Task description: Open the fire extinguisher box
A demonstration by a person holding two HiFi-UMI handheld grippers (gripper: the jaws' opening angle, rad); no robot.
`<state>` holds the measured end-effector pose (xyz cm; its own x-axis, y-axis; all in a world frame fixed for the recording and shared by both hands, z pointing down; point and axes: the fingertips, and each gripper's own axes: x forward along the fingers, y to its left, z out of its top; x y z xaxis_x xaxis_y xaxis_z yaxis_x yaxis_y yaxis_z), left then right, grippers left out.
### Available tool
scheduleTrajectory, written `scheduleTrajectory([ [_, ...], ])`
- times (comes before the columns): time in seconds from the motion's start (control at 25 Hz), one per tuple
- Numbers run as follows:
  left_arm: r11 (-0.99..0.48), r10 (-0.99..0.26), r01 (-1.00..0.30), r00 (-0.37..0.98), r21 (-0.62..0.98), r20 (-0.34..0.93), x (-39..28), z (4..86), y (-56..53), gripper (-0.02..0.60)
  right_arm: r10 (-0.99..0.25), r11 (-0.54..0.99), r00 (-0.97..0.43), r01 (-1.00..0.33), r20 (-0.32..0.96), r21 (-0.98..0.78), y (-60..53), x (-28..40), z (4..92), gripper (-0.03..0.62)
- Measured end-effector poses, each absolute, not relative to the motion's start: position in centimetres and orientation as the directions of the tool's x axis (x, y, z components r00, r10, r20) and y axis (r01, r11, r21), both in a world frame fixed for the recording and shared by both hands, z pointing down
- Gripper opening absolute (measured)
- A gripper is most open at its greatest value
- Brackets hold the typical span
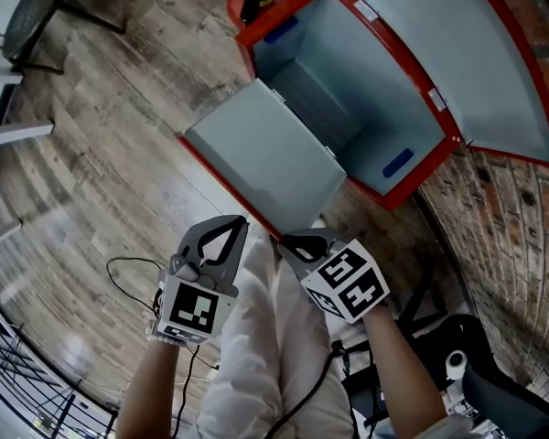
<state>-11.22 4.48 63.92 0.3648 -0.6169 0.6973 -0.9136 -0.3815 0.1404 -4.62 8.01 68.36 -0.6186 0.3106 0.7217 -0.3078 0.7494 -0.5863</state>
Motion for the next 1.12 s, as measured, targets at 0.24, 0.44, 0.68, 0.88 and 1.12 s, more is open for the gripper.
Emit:
scheduleTrajectory([
  [0.24, -0.339, -0.64, -0.931, 0.333, 0.134, 0.692, -12.8, 64.4, 4.2, -0.003, 0.341, 0.768, -0.556, -0.3, 0.758, -0.566, 10.1, -5.5, 72.2, 0.04],
  [0.44, -0.318, -0.66, -0.938, 0.324, 0.138, 0.678, -13.7, 64.4, 3.9, -0.002, 0.362, 0.759, -0.509, -0.325, 0.781, -0.564, 11.6, -6.1, 75.7, 0.037],
  [0.68, -0.327, -0.658, -0.938, 0.311, 0.113, 0.686, -14.5, 65.4, 3.6, -0.002, 0.381, 0.771, -0.451, -0.326, 0.807, -0.547, 12.4, -6.3, 80.0, 0.035],
  [0.88, -0.334, -0.663, -0.937, 0.308, 0.099, 0.683, -15.0, 66.4, 2.9, -0.002, 0.371, 0.794, -0.398, -0.332, 0.839, -0.508, 12.4, -6.4, 83.7, 0.031],
  [1.12, -0.213, -0.694, -0.963, 0.269, 0.167, 0.668, -16.1, 67.9, 2.5, -0.002, 0.325, 0.807, -0.304, -0.403, 0.895, -0.431, 11.0, -6.3, 88.2, 0.029],
])
